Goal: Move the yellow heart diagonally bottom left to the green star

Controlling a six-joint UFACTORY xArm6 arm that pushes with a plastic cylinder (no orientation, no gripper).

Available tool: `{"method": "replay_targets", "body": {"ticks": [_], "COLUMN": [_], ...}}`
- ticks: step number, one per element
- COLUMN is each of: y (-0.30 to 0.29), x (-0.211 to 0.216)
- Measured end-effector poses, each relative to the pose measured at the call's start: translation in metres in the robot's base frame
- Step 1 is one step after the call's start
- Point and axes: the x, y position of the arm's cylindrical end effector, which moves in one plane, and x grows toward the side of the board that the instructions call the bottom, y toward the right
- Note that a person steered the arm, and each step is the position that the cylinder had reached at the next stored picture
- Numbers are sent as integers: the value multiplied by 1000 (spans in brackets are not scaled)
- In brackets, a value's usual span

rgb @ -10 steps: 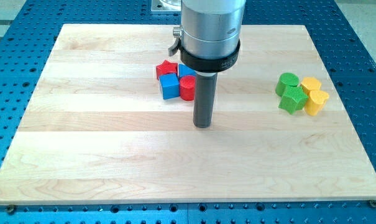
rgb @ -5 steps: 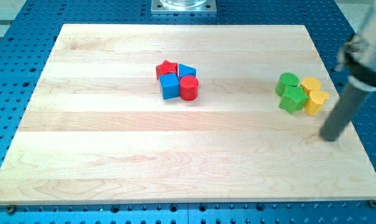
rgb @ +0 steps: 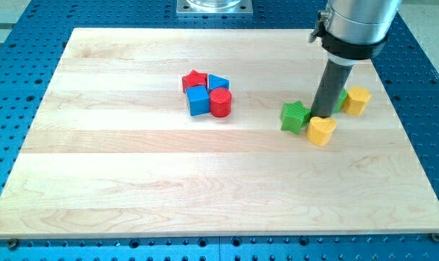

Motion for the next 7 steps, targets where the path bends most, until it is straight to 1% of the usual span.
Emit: {"method": "replay_targets", "body": {"ticks": [2,3,4,5,6,7], "y": [36,34,5,17,30,-9], "x": [9,39,48,45,16,8]}}
